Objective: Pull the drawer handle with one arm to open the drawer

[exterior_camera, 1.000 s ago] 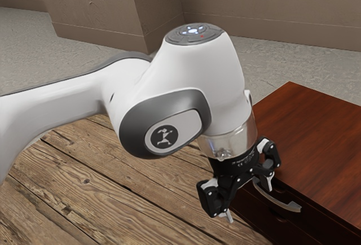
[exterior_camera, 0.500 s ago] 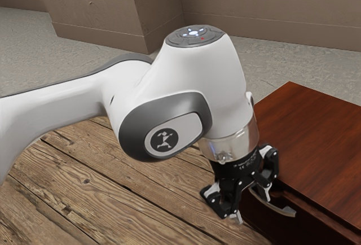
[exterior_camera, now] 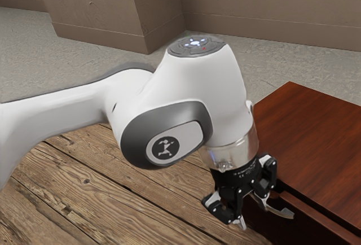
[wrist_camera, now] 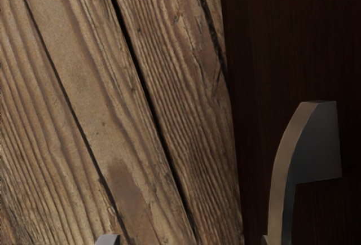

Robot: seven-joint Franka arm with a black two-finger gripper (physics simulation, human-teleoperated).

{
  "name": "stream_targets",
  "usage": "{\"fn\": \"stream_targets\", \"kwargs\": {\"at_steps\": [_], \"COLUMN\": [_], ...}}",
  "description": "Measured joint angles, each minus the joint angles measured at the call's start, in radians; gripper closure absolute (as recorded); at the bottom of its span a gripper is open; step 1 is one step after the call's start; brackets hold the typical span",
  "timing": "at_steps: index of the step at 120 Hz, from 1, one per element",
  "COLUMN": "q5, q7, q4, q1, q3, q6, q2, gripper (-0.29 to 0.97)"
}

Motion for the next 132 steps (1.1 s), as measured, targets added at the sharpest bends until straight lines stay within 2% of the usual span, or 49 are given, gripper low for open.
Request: {"fn": "stream_targets", "kwargs": {"at_steps": [50, 132], "q5": [-0.003, -0.007], "q7": [-0.013, -0.045], "q4": [-0.038, -0.121], "q1": [-0.005, -0.018], "q3": [-0.003, -0.009], "q6": [0.003, 0.008], "q2": [-0.036, -0.105], "gripper": [0.56, 0.58]}}
